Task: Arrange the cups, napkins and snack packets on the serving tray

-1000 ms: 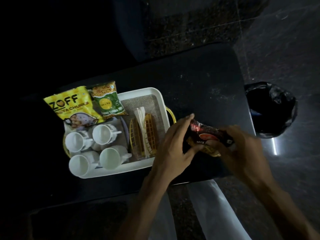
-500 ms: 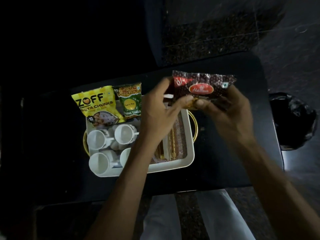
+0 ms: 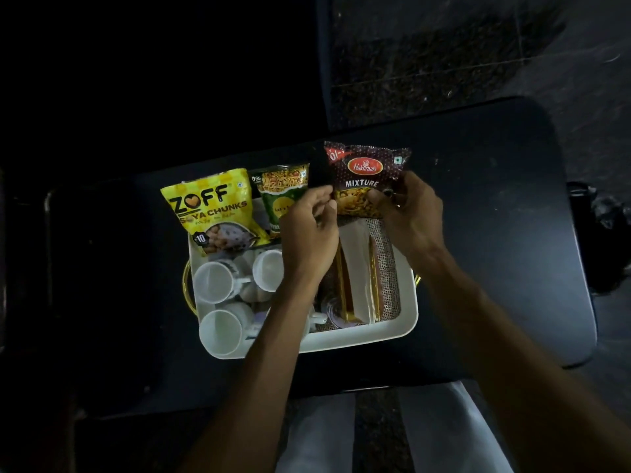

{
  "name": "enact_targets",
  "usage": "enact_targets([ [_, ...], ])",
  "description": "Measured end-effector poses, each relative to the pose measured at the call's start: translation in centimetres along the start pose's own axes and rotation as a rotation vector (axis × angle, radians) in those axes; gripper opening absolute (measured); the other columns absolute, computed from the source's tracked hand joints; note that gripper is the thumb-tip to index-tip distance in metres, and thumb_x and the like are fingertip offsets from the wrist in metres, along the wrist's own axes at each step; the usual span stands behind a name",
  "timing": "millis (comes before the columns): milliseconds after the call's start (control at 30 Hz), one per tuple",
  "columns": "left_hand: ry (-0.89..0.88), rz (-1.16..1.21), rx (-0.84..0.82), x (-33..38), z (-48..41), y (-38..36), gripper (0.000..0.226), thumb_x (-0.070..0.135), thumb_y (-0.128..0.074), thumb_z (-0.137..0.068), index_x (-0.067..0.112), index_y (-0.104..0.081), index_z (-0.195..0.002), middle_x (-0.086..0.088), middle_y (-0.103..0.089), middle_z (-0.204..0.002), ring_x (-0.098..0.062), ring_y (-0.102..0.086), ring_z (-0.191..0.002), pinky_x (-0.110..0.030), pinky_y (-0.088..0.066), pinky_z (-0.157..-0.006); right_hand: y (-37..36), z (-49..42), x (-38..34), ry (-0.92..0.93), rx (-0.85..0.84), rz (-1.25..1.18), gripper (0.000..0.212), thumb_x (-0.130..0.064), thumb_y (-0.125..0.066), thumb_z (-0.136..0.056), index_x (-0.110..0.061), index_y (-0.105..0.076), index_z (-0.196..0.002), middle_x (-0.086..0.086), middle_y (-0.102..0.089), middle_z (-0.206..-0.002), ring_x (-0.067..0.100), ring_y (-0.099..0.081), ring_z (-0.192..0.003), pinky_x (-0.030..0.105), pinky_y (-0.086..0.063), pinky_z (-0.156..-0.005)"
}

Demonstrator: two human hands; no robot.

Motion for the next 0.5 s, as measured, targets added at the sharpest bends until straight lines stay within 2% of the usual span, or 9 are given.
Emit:
enact_targets([
  [100,-0.004,-0.049,-0.042,-0.5,0.0,-0.4,0.031,0.011,-0.056,-0.101,0.007,-0.062,-0.131,-0.007,-0.069,-0.128,-0.001,-0.056,-0.106,0.010,-0.038,-0.076,-0.7,-0.2,0.6,-0.040,-0.013,0.030,0.035,-0.019,-0.069,-0.089,-0.010,-0.060,-0.122,0.000,-0.068,-0.111,0.012,-0.065,-0.099,0.031,-0.058,-0.085],
  [233,0.000,-0.103,-0.109,-0.6,-0.2,-1.0,0.034,0.012,-0.056,-0.101,0.008,-0.060,-0.134,-0.007,-0.069,-0.128,-0.001,-0.057,-0.106,0.004,-0.039,-0.076,-0.7,0.0,0.8,-0.064,0.017,0.036,0.042,-0.017,-0.070,-0.088,-0.009,-0.055,-0.127,0.002,-0.067,-0.117,0.014,-0.064,-0.104,0.029,-0.056,-0.087],
  [367,-0.042,-0.128,-0.143,0.4,0.3,-0.7,0.037,0.015,-0.055,-0.102,0.010,-0.057,-0.138,-0.007,-0.069,-0.130,-0.015,-0.065,-0.118,-0.016,-0.047,-0.089,0.2,0.1,-0.4,-0.025,0.060,0.071,0.060,-0.011,-0.072,-0.085,-0.009,-0.043,-0.138,0.004,-0.061,-0.125,0.013,-0.060,-0.109,0.018,-0.051,-0.086],
  [433,-0.145,-0.182,-0.069,1.5,1.0,0.5,0.038,0.016,-0.053,-0.102,0.010,-0.055,-0.140,-0.007,-0.069,-0.131,-0.019,-0.065,-0.119,-0.027,-0.054,-0.094,1.2,0.9,-1.7,0.086,0.123,0.151,0.068,-0.010,-0.070,-0.085,-0.006,-0.035,-0.144,0.011,-0.054,-0.131,0.018,-0.053,-0.118,0.018,-0.046,-0.092],
  [500,-0.217,-0.274,0.013,2.6,1.6,1.6,0.040,0.019,-0.052,-0.103,0.010,-0.054,-0.142,-0.008,-0.066,-0.135,-0.022,-0.066,-0.119,-0.034,-0.055,-0.096,1.7,2.2,-3.9,0.217,0.183,0.295,0.065,-0.010,-0.066,-0.088,-0.006,-0.034,-0.145,0.015,-0.045,-0.137,0.020,-0.045,-0.124,0.019,-0.043,-0.095],
])
Point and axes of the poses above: each hand's wrist, its own z-axis away from the middle knuckle, its own y-axis out of the back of the hand, x = y × z, the point moved 9 cm from there along -z, towards the middle knuckle
